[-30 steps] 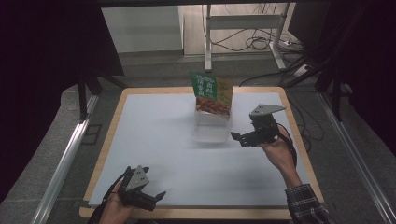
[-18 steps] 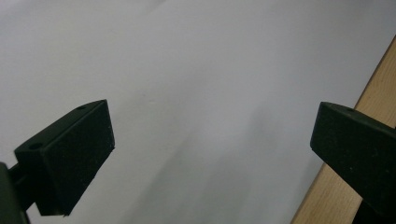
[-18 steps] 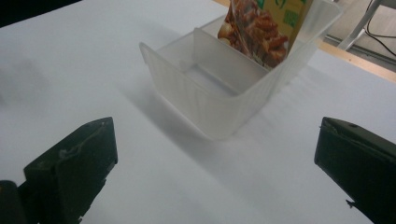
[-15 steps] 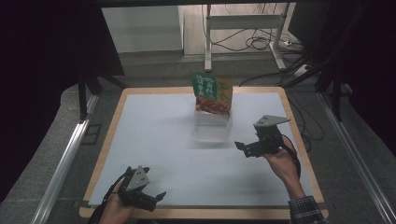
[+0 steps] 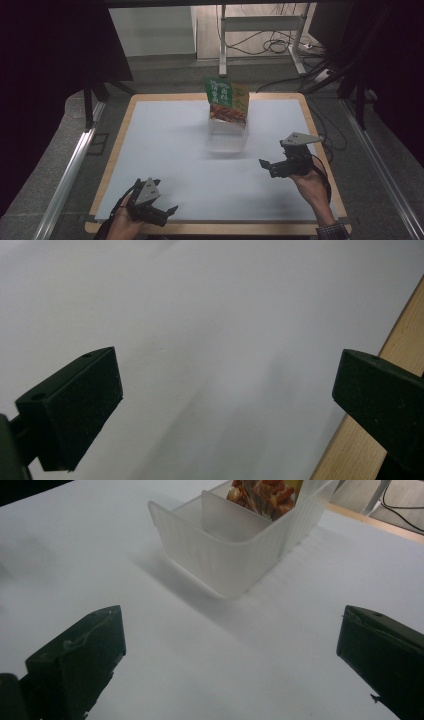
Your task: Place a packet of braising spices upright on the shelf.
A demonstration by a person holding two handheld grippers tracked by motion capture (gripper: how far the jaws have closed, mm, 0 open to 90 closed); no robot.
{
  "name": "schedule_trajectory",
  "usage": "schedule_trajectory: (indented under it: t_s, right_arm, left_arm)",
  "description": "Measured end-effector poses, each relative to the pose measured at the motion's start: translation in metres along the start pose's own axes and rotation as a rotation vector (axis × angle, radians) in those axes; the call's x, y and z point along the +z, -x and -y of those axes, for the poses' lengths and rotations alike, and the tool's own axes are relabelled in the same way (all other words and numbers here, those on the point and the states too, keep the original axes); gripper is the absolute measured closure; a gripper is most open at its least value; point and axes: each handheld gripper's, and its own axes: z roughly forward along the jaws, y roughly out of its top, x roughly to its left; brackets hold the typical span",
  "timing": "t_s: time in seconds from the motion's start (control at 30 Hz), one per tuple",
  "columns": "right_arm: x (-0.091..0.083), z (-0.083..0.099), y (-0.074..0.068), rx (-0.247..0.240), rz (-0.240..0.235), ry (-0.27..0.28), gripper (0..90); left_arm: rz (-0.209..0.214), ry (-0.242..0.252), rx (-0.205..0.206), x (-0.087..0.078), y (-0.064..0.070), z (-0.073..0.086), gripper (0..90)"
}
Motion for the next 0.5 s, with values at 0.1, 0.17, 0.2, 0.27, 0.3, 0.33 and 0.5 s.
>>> schedule_trajectory:
  t_s: [0.1,0.17,0.2,0.27,0.3,0.33,0.5]
  right_arm:
    - [-0.005,0.006,-0.002,-0.002,0.011,0.002,0.0]
    - [-0.007,0.008,-0.003,-0.002,0.010,-0.001,0.0]
    - [-0.009,0.010,-0.003,-0.006,0.014,0.000,0.0]
    - [-0.012,0.014,-0.005,-0.010,0.017,0.000,0.0]
    - [-0.014,0.015,-0.005,-0.014,0.018,0.001,0.0]
    - [-0.016,0.017,-0.006,-0.012,0.019,0.003,0.0]
    - [-0.024,0.029,-0.010,-0.022,0.045,0.012,0.0]
  left_arm:
    - [0.000,0.001,0.001,0.000,0.000,0.000,0.0]
    - [0.000,0.000,0.001,0.000,0.000,0.000,0.0]
    - [0.000,0.000,0.001,0.000,0.000,0.000,0.0]
    - [0.000,0.000,0.001,0.000,0.000,0.000,0.0]
    - [0.000,0.000,0.001,0.000,0.000,0.000,0.0]
    - [0.001,0.000,0.001,0.000,0.000,0.000,0.0]
    - [0.001,0.000,-0.001,0.000,0.000,0.000,0.0]
